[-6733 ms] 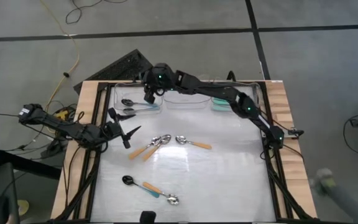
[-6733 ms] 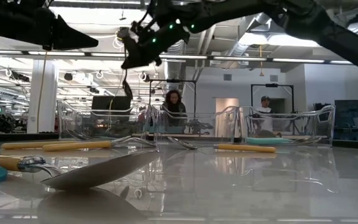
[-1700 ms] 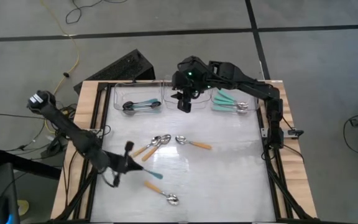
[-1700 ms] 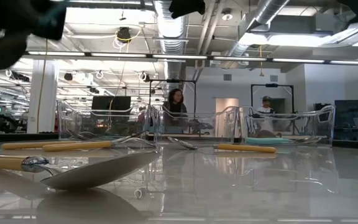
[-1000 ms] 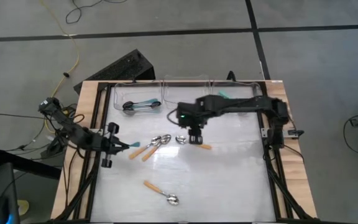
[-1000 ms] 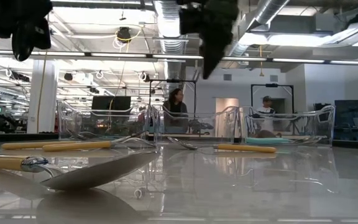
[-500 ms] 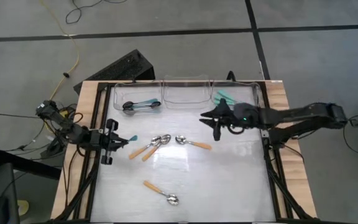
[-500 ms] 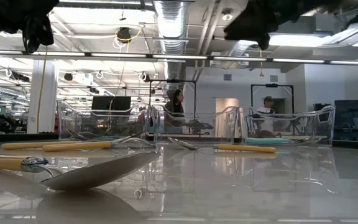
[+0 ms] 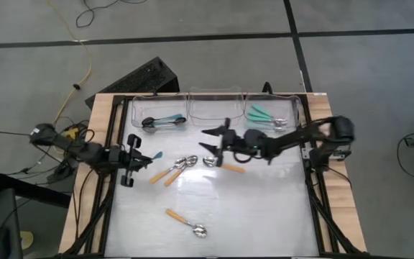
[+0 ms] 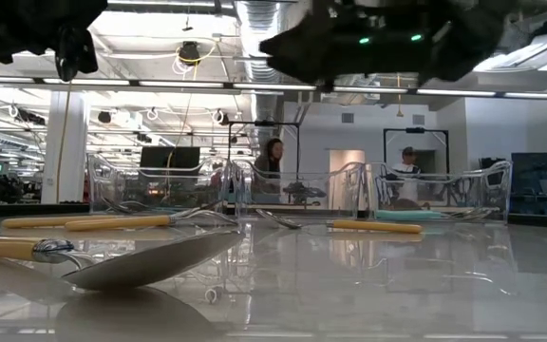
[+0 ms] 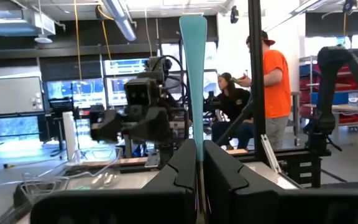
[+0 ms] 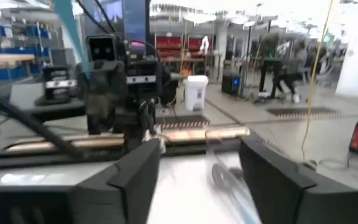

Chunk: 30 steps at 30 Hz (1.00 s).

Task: Sort silverware by color (type)
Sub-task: Put the blue spoon into the top left transparent bin

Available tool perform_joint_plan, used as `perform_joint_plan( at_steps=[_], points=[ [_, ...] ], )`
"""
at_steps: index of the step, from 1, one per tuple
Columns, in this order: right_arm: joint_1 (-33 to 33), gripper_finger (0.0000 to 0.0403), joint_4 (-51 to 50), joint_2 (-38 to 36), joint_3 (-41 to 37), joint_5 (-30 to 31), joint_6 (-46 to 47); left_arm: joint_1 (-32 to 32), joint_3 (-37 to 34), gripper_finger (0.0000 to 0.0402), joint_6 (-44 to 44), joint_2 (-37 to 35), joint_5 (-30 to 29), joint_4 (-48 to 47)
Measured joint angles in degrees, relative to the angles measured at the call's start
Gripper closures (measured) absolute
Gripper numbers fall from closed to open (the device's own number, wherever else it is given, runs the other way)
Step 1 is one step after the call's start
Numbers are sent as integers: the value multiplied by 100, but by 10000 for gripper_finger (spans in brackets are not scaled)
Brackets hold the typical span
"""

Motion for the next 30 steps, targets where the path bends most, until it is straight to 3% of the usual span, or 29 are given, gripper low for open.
perform_joint_plan(
  at_steps=[4,14,30],
  points=[
    [-72,113,105,688,774,-425,-79,307,0,401,-4,439,269,421],
    [-11,109,-1085,1371,2322,-1647,-126,806,0,401,-208,1516,725,1287],
    [101,109,-1831,1374,2991,-2075,-432,1010,628,401,447,2820,1140,1592]
  ],
)
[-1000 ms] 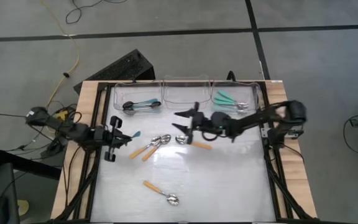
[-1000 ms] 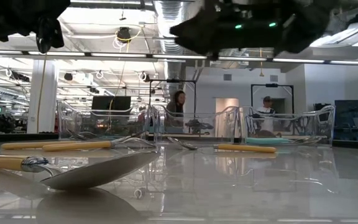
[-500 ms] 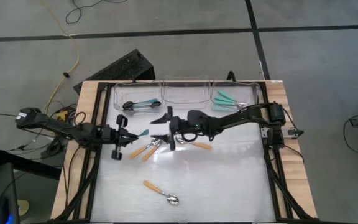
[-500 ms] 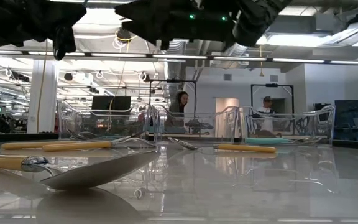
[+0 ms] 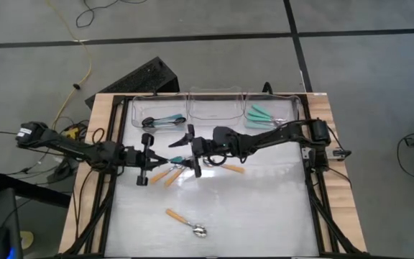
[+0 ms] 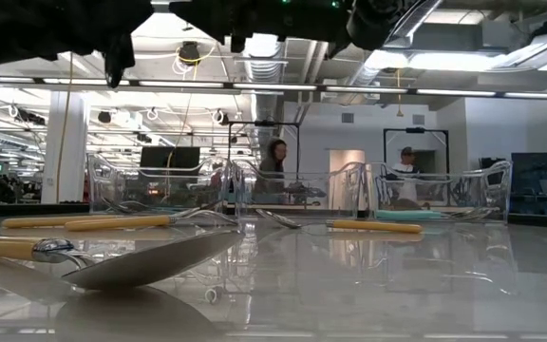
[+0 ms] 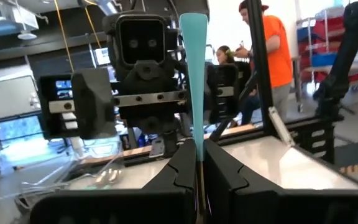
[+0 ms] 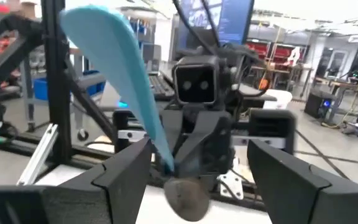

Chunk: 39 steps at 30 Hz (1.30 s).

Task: Sort silverware by color (type)
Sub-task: Put the blue spoon into the top left transparent bin

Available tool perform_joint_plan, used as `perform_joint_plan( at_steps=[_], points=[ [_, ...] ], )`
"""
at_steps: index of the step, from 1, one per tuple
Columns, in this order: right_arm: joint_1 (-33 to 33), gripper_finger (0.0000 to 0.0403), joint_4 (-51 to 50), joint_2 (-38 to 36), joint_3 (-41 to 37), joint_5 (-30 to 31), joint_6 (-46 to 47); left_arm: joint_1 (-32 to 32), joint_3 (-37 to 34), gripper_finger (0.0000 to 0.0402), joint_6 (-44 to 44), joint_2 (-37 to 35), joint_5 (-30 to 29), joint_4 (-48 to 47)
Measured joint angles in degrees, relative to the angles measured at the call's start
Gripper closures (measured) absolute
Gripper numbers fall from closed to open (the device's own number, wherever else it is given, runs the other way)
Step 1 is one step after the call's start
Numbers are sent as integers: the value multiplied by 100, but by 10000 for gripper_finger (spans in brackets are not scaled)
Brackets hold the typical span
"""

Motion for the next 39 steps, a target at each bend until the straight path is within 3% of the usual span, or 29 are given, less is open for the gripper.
perform_joint_plan(
  at_steps=[9,16,27,35,39],
  points=[
    [-10,109,-442,2,-7,-6,-82,32,63,401,269,19,14,126],
    [106,109,61,0,-6,-8,-354,379,64,401,-91,205,463,183],
    [139,126,-73,0,-4,10,-424,621,67,401,-197,676,887,794],
    [139,190,-73,0,-4,14,-422,621,66,401,-342,980,916,952],
    [139,257,-211,0,-4,14,-422,621,67,401,-342,1002,920,1045]
  ],
)
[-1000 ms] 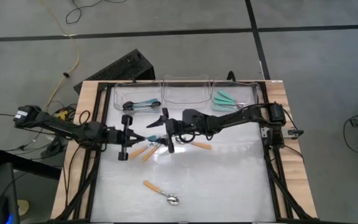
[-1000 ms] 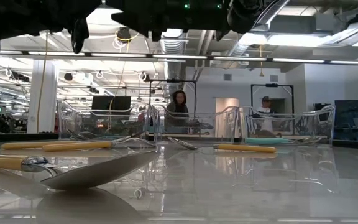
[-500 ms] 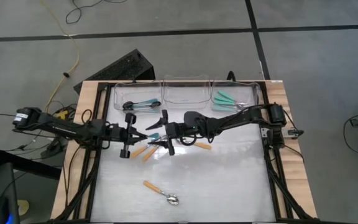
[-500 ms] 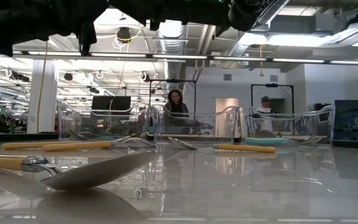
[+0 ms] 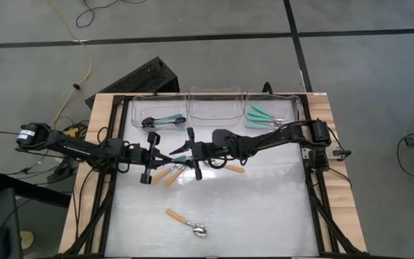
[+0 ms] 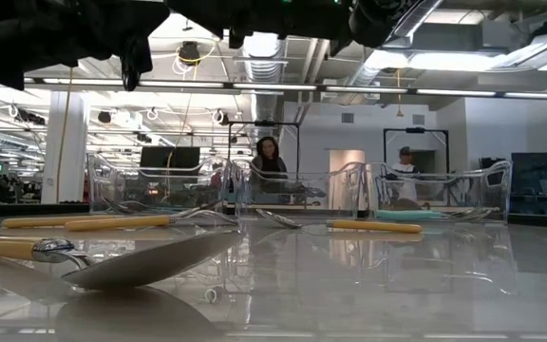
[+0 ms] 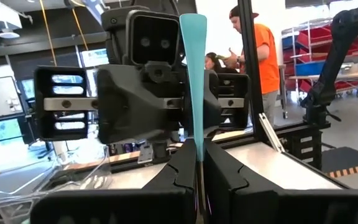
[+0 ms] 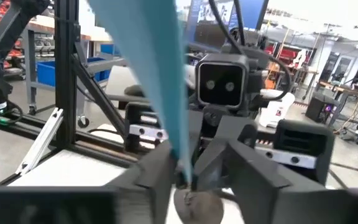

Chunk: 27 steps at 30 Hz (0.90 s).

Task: Sort silverware by color (type)
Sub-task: Put the blue spoon into the top left transparent bin

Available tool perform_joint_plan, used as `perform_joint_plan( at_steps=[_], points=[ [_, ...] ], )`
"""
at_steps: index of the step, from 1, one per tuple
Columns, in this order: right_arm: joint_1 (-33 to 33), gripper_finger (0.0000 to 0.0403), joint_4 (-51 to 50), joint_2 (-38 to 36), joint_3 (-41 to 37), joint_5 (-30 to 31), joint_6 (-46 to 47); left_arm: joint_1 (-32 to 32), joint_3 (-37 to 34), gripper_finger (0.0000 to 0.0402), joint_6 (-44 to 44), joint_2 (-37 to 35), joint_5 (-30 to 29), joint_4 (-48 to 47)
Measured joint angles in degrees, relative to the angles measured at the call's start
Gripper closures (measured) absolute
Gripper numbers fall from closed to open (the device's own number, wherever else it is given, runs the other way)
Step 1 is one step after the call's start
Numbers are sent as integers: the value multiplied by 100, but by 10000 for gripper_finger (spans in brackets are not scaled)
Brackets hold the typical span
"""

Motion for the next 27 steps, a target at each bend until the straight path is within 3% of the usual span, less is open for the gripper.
perform_joint_plan(
  at_steps=[4,5,17,27],
  points=[
    [2,361,-102,0,-2,1,-118,0,-1,401,-34,0,-21,-9],
    [-2,371,-108,0,-2,-4,-199,0,-2,401,-60,0,-33,-9],
    [3,371,-127,0,-2,132,-250,-4,-2,390,-217,-2,-210,-31],
    [-20,371,-174,0,-2,168,-144,-2,-2,292,-212,0,-356,-298]
  ],
)
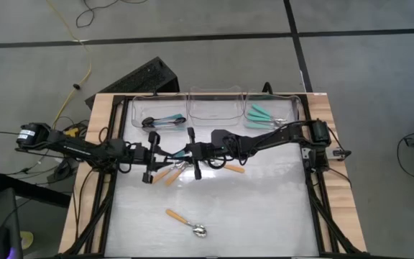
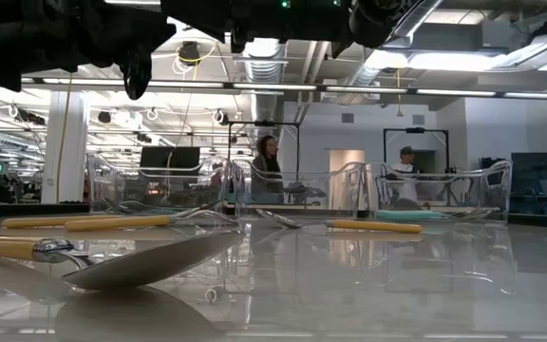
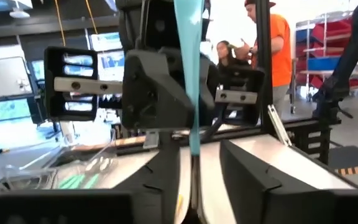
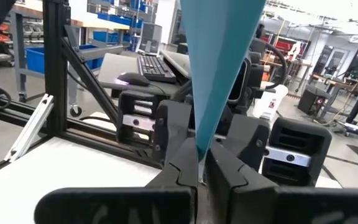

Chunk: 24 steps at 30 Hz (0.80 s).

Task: Sort silverware by color (type)
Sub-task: Put the blue spoon into the top left transparent bin

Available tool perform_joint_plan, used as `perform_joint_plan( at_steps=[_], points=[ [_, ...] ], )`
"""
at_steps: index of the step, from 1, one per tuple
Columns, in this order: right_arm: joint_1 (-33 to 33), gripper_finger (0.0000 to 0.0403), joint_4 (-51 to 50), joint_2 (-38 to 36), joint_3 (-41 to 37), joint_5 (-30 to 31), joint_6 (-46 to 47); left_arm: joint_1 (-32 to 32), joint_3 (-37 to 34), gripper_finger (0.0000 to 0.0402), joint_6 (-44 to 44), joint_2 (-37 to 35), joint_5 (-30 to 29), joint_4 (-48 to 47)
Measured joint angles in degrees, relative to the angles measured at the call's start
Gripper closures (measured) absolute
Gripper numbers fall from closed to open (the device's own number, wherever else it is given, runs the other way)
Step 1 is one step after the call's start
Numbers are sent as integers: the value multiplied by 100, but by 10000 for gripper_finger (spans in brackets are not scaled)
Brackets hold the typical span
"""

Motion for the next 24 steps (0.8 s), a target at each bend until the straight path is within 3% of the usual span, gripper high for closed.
perform_joint_plan(
  at_steps=[11,24],
  points=[
    [-318,371,-37,0,0,-25,480,0,0,198,232,-100,-1123,-299],
    [-446,371,-524,-83,-4,-60,514,0,0,147,459,-436,-1375,-1004]
  ],
)
